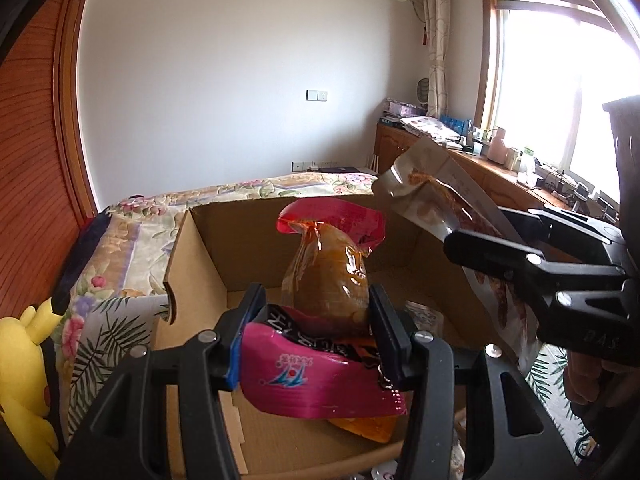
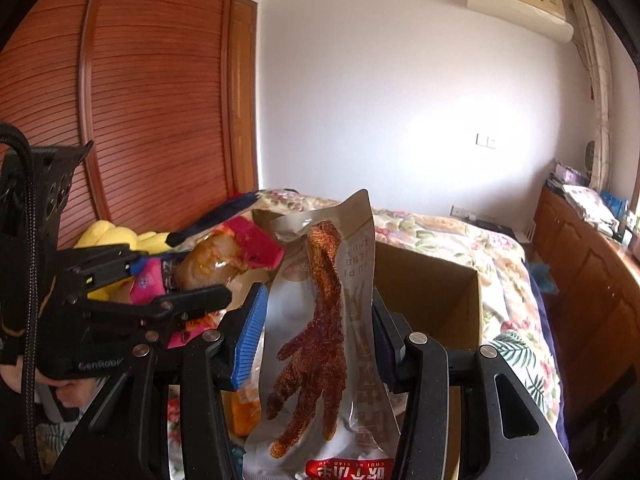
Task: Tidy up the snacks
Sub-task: 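Lift both held packets and carry them over the box, then open both tools to drop the packets into the box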
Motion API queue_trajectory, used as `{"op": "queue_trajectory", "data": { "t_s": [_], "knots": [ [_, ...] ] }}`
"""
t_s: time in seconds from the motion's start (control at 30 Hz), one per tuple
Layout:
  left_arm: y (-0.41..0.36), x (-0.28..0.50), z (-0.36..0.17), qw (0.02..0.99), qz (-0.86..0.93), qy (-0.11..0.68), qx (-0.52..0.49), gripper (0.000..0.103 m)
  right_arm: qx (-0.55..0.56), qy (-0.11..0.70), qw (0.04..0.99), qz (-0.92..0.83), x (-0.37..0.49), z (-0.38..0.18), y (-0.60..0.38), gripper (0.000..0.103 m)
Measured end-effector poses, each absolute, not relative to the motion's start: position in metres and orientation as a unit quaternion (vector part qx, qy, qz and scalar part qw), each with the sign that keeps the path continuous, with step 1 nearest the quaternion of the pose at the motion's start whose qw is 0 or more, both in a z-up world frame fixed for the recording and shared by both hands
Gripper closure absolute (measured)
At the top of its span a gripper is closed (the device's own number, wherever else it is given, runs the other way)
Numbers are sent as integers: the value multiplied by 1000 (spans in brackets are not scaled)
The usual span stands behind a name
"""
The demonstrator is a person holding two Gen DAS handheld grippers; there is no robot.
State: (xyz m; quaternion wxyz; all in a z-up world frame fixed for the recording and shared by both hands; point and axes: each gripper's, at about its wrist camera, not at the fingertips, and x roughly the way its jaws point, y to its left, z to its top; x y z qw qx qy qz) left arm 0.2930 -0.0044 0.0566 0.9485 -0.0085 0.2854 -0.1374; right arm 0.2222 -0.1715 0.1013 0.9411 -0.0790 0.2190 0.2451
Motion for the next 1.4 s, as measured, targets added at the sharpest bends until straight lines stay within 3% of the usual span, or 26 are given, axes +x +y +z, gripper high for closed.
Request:
{"op": "queue_trajectory", "data": {
  "t_s": [0.7,1.1,1.2,1.4],
  "knots": [
    [-9,299,49,952,-124,279,7,52,-107,238,943,205,240,90,-145,50],
    [-7,289,50,953,-126,276,11,51,-102,255,941,198,242,85,-150,43],
    [-7,286,52,953,-126,275,12,51,-98,256,942,192,244,86,-150,35],
    [-7,277,53,954,-126,272,15,51,-84,247,946,193,236,91,-155,34]
  ]
}}
